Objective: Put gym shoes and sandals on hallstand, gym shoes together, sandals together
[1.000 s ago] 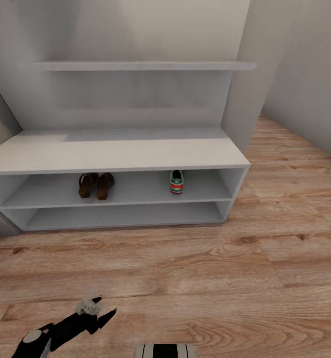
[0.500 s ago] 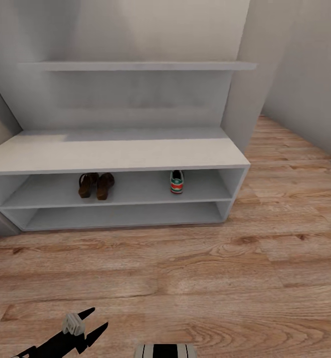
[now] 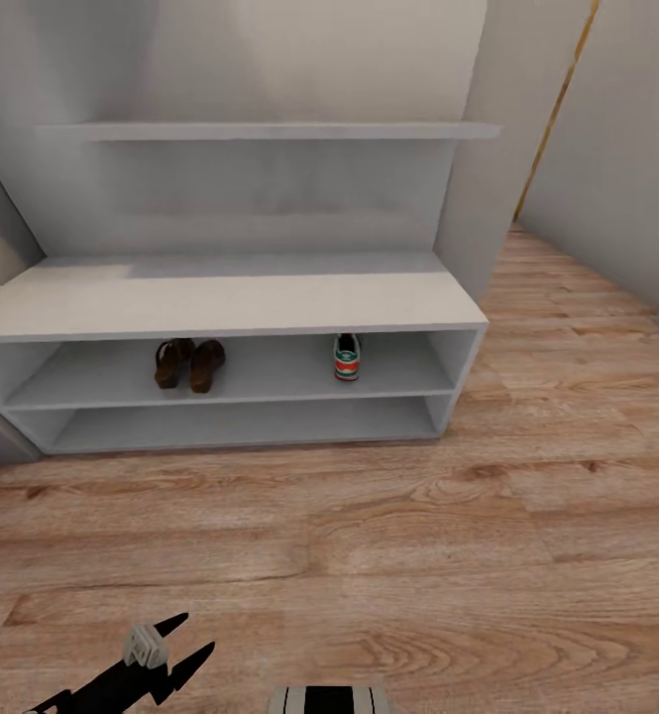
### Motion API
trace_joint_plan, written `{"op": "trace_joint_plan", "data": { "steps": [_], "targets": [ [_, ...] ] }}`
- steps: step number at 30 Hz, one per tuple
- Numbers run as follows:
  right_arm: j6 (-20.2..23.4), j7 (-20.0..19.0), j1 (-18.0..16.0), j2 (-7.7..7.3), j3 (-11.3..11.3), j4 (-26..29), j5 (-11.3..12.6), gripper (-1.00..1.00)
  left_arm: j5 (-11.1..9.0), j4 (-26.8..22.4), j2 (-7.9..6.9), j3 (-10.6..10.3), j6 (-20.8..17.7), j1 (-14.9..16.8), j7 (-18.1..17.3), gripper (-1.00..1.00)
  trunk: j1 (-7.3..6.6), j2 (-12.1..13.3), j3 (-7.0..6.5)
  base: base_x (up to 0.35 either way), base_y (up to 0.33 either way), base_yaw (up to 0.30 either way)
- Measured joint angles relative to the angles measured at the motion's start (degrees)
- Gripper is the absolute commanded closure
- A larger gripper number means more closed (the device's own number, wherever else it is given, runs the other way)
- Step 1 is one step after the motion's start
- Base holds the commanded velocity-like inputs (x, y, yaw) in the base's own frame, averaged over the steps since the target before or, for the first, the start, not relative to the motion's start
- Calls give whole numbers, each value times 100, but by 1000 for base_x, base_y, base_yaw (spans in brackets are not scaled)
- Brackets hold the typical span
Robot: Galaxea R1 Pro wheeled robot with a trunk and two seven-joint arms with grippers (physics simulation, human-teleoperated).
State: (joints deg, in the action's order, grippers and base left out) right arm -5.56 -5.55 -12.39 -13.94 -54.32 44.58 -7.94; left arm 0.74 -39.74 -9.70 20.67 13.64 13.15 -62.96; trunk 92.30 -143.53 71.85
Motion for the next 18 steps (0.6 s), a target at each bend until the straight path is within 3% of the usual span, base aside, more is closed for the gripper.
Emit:
{"op": "trace_joint_plan", "data": {
  "steps": [11,18],
  "targets": [
    [-2,-2,0,2,1,-13,0,100,-3,-1,-4,6,-12,0,0,-100,0,0,0,-235,-120,0],
    [-3,-2,0,2,1,-16,0,100,-3,-2,1,9,-14,0,5,-100,-2,0,0,-92,-14,0]
  ]
}}
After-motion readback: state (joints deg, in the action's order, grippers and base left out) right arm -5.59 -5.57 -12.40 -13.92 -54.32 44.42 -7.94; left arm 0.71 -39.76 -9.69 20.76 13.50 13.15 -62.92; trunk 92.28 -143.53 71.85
